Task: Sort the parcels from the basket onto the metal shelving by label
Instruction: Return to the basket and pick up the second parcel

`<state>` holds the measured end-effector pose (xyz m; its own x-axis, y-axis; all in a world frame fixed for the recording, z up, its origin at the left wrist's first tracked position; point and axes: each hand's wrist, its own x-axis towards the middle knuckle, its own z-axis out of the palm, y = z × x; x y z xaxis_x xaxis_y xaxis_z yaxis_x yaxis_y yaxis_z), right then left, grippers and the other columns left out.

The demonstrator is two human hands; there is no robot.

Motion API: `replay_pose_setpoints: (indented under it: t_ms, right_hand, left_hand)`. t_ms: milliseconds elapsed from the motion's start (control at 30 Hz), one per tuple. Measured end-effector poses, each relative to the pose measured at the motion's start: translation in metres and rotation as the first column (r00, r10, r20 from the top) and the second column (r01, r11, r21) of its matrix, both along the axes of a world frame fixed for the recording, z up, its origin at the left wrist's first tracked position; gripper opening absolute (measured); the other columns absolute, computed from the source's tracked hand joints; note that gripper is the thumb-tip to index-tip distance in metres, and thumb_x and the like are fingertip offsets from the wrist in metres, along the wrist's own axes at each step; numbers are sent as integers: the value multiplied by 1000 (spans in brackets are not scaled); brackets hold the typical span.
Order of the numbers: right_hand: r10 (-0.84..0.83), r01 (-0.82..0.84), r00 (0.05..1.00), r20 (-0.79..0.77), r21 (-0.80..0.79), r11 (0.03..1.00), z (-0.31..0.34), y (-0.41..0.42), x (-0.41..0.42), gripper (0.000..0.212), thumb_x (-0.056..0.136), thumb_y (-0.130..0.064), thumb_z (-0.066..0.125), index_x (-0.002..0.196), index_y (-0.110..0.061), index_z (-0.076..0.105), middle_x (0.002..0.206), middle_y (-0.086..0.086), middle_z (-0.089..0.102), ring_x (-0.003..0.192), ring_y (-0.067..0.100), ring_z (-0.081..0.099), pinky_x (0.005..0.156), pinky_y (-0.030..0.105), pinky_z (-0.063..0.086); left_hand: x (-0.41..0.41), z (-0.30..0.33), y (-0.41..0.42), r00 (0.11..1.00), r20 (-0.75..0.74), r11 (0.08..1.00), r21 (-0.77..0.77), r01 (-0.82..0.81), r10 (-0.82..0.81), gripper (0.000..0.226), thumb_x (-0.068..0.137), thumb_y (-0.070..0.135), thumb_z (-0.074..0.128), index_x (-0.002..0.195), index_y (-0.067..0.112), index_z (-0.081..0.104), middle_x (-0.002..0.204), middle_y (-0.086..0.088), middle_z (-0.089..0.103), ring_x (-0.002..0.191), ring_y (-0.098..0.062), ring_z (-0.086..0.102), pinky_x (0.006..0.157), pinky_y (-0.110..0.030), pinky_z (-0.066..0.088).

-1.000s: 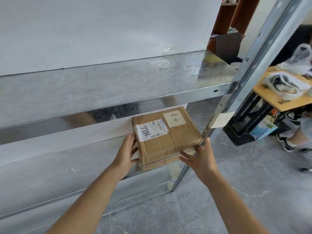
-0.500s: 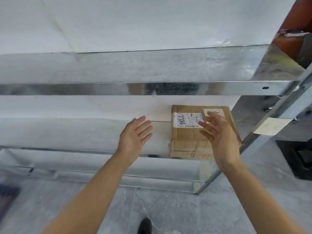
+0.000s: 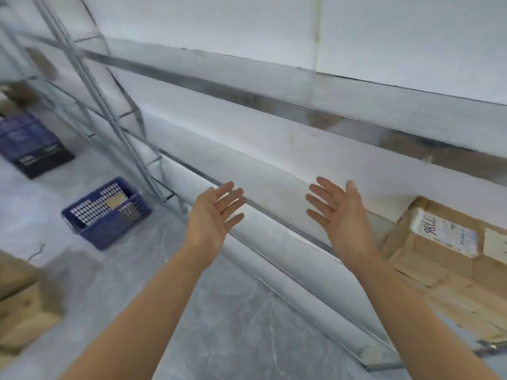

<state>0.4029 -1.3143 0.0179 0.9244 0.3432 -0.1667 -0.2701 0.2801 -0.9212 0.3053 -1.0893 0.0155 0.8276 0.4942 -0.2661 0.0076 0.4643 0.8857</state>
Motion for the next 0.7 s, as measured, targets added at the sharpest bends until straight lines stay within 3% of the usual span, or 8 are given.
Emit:
replay_pose_setpoints:
  t_ms: [100,333,500,700]
  right_hand:
    - [125,-125,992,9,-13,992,1,61,-14,57,110,-54,24,136,-22,64,142,4,67,133,23,63,114,44,48]
    - [358,-355,933,24,-87,931,4,228,-70,56,109,-57,23,136,-29,63,145,3,65,133,22,63,115,45,47]
    - [458,-457,889,1,-83,886,4,342,-112,61,108,-60,24,145,-27,59,146,6,64,133,24,63,118,48,44]
    - [539,-541,841,-38,-45,840,10,449,-149,63,110,-56,22,153,-21,51,152,10,58,141,28,56,122,50,39]
  left_hand:
    - [-38,-3,49,992,1,992,-1,-129,129,51,107,41,31,135,14,65,136,-11,70,130,-29,63,106,-47,49]
    - [-131,-9,176,946,36,946,-16,-323,323,47,108,43,29,132,22,64,136,-7,69,132,-26,60,115,-51,42]
    - [-187,-14,268,918,45,919,-32,-394,395,55,108,44,27,152,20,47,142,-7,65,136,-26,56,114,-49,41]
    - [-234,-13,352,878,58,880,-34,-475,476,54,108,42,25,155,22,44,150,-9,59,138,-25,54,117,-51,37]
